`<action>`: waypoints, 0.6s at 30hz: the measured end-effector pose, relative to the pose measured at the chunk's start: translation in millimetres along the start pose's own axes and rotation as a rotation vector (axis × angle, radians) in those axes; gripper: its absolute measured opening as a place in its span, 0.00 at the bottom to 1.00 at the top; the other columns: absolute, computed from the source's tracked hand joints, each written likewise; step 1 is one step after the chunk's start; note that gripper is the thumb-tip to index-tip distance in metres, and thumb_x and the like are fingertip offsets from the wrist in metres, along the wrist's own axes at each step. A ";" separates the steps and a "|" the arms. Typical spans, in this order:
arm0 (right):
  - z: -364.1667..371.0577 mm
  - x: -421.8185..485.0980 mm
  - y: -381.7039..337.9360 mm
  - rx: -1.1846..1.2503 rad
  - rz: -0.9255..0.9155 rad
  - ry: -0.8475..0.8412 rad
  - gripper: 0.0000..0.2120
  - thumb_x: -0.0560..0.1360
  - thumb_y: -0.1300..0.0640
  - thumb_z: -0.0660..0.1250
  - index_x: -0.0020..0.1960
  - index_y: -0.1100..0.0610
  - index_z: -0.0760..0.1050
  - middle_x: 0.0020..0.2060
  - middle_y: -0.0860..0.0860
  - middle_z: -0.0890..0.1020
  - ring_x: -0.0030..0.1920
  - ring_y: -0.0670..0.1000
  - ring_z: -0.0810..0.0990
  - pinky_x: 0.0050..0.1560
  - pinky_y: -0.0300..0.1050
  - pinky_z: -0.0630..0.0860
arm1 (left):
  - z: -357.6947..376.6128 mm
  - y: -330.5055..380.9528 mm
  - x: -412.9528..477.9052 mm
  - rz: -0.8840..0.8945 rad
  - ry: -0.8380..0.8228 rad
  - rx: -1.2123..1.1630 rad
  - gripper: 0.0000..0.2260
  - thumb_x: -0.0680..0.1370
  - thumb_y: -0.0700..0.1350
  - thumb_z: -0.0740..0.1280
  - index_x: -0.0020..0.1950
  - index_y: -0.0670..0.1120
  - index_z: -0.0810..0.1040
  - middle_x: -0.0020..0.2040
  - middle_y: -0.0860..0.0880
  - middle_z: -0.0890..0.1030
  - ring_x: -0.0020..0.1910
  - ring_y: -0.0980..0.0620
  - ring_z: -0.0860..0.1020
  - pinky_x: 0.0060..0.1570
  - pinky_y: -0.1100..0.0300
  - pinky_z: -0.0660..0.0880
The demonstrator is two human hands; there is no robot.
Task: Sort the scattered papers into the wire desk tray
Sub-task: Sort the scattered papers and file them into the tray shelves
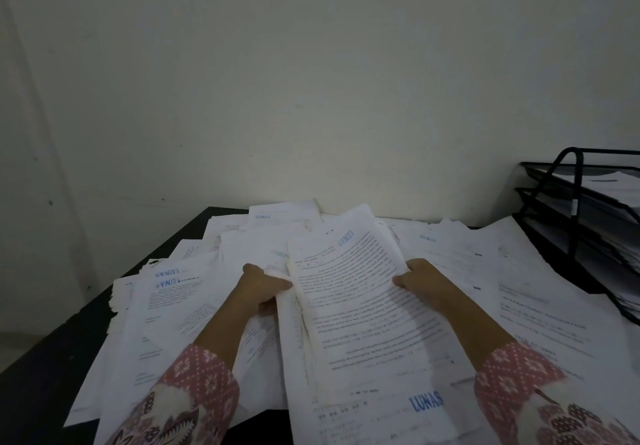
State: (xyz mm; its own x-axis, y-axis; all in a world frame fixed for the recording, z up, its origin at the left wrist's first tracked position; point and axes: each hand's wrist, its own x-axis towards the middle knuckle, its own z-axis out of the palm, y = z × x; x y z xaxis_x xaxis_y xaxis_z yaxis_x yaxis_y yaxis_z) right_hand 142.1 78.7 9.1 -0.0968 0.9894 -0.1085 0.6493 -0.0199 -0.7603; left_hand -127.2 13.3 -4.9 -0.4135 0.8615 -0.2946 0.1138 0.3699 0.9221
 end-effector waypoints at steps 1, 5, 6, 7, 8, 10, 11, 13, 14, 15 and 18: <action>-2.5 -0.3 1.8 0.005 0.001 0.003 0.15 0.77 0.59 0.63 0.62 0.65 0.71 0.58 0.58 0.76 0.53 0.54 0.75 0.50 0.44 0.70 | 0.6 0.1 0.5 -0.024 -0.034 0.026 0.26 0.72 0.37 0.73 0.65 0.36 0.64 0.62 0.36 0.73 0.53 0.42 0.76 0.44 0.52 0.77; -9.1 -2.8 5.8 0.075 0.001 0.003 0.15 0.77 0.62 0.64 0.62 0.65 0.72 0.57 0.59 0.78 0.52 0.54 0.75 0.50 0.44 0.69 | 6.0 -3.7 6.1 0.098 0.098 0.100 0.08 0.73 0.37 0.71 0.43 0.41 0.72 0.44 0.43 0.75 0.44 0.47 0.76 0.44 0.56 0.76; -11.4 -4.8 7.2 0.085 0.006 0.001 0.15 0.77 0.62 0.64 0.62 0.65 0.73 0.57 0.59 0.78 0.52 0.55 0.76 0.51 0.44 0.70 | 10.3 -4.9 6.5 0.147 0.169 0.068 0.11 0.74 0.37 0.69 0.37 0.45 0.68 0.38 0.47 0.72 0.38 0.51 0.73 0.40 0.59 0.73; -11.1 -6.2 8.5 0.086 0.010 -0.011 0.15 0.77 0.61 0.64 0.61 0.65 0.73 0.57 0.59 0.78 0.53 0.55 0.76 0.52 0.45 0.71 | 13.9 -6.6 3.8 0.184 0.218 0.012 0.14 0.76 0.36 0.66 0.35 0.47 0.66 0.36 0.49 0.70 0.34 0.53 0.70 0.37 0.61 0.70; -10.3 -7.7 10.2 0.087 0.013 -0.025 0.15 0.76 0.61 0.65 0.61 0.65 0.74 0.57 0.59 0.78 0.54 0.56 0.77 0.52 0.45 0.72 | 16.5 -12.1 6.0 0.193 0.224 -0.058 0.13 0.76 0.36 0.63 0.34 0.47 0.67 0.35 0.49 0.70 0.33 0.53 0.69 0.36 0.62 0.68; -6.9 -12.1 12.1 0.084 0.004 -0.047 0.14 0.76 0.61 0.65 0.60 0.65 0.74 0.55 0.58 0.79 0.54 0.55 0.77 0.48 0.42 0.73 | 23.4 -18.6 10.2 0.162 0.145 -0.162 0.11 0.77 0.38 0.61 0.35 0.43 0.71 0.36 0.46 0.73 0.34 0.49 0.71 0.39 0.60 0.68; -4.8 -14.0 12.8 0.080 -0.005 -0.056 0.13 0.76 0.61 0.64 0.59 0.64 0.74 0.55 0.57 0.79 0.53 0.55 0.77 0.45 0.41 0.72 | 25.6 -18.2 7.8 0.148 0.080 -0.193 0.07 0.78 0.41 0.63 0.40 0.42 0.75 0.39 0.44 0.76 0.38 0.48 0.74 0.44 0.58 0.72; -0.9 -16.6 13.3 0.084 -0.018 -0.073 0.13 0.76 0.61 0.64 0.60 0.64 0.74 0.55 0.57 0.79 0.53 0.54 0.77 0.47 0.41 0.73 | 31.7 -20.1 13.2 0.134 -0.016 -0.197 0.17 0.71 0.49 0.71 0.55 0.42 0.76 0.51 0.44 0.80 0.50 0.46 0.78 0.55 0.51 0.76; 0.9 -17.2 13.0 0.092 -0.018 -0.080 0.14 0.76 0.61 0.64 0.60 0.64 0.74 0.56 0.58 0.79 0.53 0.55 0.77 0.49 0.43 0.73 | 34.1 -18.4 12.5 0.140 -0.051 -0.178 0.28 0.65 0.52 0.75 0.60 0.41 0.74 0.54 0.43 0.79 0.53 0.45 0.78 0.56 0.51 0.76; 1.9 -18.2 12.1 0.102 -0.015 -0.084 0.14 0.76 0.61 0.64 0.61 0.64 0.74 0.56 0.58 0.79 0.54 0.55 0.78 0.51 0.44 0.73 | 36.2 -14.9 8.9 0.169 -0.068 -0.146 0.34 0.60 0.51 0.76 0.62 0.40 0.73 0.56 0.43 0.79 0.54 0.46 0.78 0.54 0.53 0.77; -0.6 -20.0 10.3 0.163 -0.018 -0.069 0.15 0.76 0.61 0.64 0.61 0.64 0.73 0.56 0.58 0.79 0.53 0.55 0.78 0.48 0.43 0.74 | 39.6 2.5 -9.2 0.322 -0.029 -0.078 0.21 0.68 0.39 0.73 0.59 0.41 0.72 0.54 0.45 0.77 0.53 0.49 0.75 0.47 0.62 0.75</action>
State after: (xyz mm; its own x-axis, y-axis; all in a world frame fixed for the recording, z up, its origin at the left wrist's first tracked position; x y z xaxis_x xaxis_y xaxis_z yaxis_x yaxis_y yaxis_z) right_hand 151.1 58.9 3.8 -0.1626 0.9775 -0.1340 0.5171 -0.0312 -0.8554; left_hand -87.3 20.0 -9.8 -0.3416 0.9398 0.0088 0.1646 0.0506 0.9851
